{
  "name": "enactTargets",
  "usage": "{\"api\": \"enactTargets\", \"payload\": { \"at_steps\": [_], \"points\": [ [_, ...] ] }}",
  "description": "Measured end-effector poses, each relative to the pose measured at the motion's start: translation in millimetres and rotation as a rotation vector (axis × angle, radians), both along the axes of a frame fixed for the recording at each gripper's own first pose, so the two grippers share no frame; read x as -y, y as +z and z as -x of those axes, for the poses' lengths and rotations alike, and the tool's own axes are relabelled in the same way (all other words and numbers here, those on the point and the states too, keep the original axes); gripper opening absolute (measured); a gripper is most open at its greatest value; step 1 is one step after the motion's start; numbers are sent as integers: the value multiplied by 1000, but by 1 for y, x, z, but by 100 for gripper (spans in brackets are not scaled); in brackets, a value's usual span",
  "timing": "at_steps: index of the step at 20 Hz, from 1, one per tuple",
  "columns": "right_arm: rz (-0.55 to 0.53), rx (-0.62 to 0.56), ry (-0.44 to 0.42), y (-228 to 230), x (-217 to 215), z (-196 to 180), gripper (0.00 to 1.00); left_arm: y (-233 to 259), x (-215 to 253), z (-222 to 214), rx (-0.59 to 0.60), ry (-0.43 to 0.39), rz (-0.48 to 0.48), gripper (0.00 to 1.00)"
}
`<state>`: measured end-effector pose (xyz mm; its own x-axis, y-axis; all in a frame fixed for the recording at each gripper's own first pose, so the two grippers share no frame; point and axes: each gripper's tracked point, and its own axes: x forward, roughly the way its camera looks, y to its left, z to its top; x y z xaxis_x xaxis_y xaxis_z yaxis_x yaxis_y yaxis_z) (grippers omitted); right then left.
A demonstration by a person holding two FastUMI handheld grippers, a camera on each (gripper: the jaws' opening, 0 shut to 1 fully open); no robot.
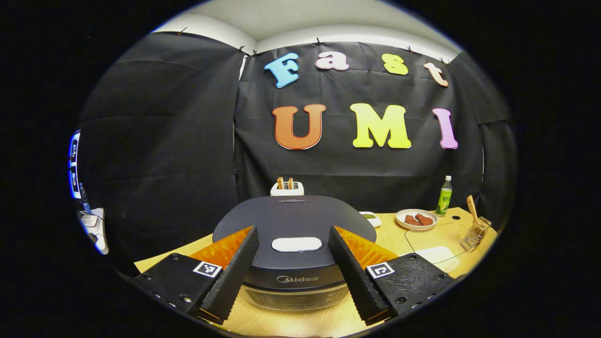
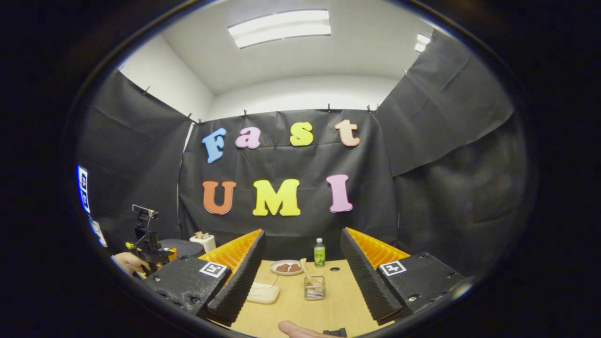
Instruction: Close the left gripper, press the button to open the rice cooker; take a wooden spoon from the chopstick holder with the right hand, scoop a spoonful of rice and pour it into the rice cooker, then put the wooden spoon back into the chopstick holder.
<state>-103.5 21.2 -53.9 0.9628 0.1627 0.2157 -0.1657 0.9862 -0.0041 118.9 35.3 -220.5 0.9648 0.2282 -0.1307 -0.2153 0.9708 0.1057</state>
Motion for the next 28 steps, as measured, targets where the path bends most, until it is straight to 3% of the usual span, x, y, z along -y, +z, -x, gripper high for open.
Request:
{"api": "enactTargets", "payload": {
  "at_steps": [2, 3, 4, 5, 6, 7, 11, 19, 24, 28],
  "points": [
    [-5, -2, -1, -1, 0, -1, 99, 2, 4, 6, -20, -19, -17, 96],
    [-8, -5, -1, -2, 0, -3, 99, 3, 6, 10, -35, -28, -15, 87],
    [-11, -9, -2, -3, 1, -4, 99, 3, 5, 13, -48, -26, -15, 95],
    [-11, -14, -3, -5, 1, -4, 99, 6, 2, 18, -57, -8, -21, 95],
    [-14, -18, -5, -6, 2, -5, 99, 10, 2, 23, -65, 2, -33, 86],
    [-15, -21, -7, -6, 3, -6, 100, 12, 6, 30, -81, 1, -54, 93],
    [-16, -25, -22, -7, 6, -8, 100, 29, 31, 57, -117, -22, -145, 95],
    [-4, -28, -40, 0, 7, 1, 99, 88, 95, 111, 4, -105, -35, 96],
    [27, -30, -31, 4, 4, 16, 100, 119, 107, 148, 81, -111, 40, 96],
    [52, -46, -33, 5, 3, 23, 100, 139, 104, 172, 114, -111, 33, 96]
  ]
}}
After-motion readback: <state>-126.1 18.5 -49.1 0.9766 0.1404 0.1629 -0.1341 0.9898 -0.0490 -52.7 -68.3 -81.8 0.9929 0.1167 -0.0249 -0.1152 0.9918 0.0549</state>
